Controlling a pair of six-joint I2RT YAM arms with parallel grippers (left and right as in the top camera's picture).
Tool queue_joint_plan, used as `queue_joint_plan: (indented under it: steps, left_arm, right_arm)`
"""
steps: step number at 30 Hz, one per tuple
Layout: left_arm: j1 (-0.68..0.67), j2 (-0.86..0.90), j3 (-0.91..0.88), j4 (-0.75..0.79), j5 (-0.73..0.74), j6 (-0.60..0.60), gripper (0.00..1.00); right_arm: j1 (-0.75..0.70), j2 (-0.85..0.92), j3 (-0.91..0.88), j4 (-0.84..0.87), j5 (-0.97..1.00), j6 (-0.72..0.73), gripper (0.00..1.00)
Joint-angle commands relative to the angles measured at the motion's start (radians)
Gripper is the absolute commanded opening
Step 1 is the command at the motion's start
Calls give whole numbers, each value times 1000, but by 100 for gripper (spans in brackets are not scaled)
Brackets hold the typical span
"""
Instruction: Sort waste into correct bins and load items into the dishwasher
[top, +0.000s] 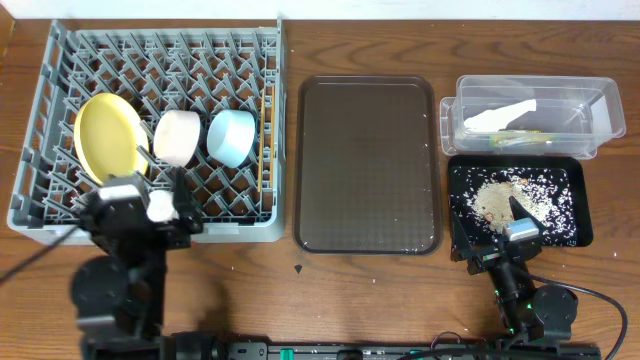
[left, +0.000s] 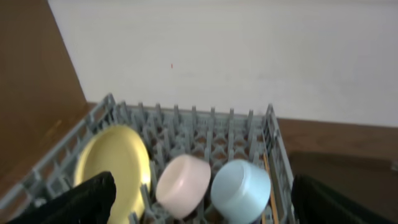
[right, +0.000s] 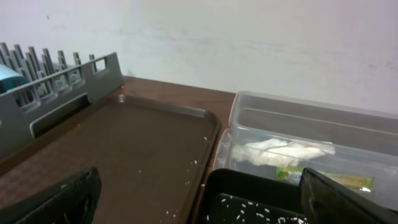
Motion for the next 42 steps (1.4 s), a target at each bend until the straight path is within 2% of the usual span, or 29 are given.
queue_joint_plan:
  steps: [1,11,18,32,39,42]
  left_arm:
    - [3,-113,-171,97,-10,-63,91]
    - [3,-397,-562,405,-31,-70,90]
    - [6,-420,-710,551,-31,-70,90]
    - [6,-417,-714,448,-27,-69,91]
    - [6,-417,-714,285,-27,-69,91]
    - [6,-408,-713,291,-27,-69,91]
  right_arm:
    - [-2,-5,-3,0,-4,16,99]
    - [-2,-5,-3,0,-4,16,99]
    - [-2,-5,-3,0,-4,16,99]
    - [-2,-5,-3,0,-4,16,99]
    - [-2,-5,-3,0,-4,16,99]
    - [-2,-5,-3,0,-5,16,99]
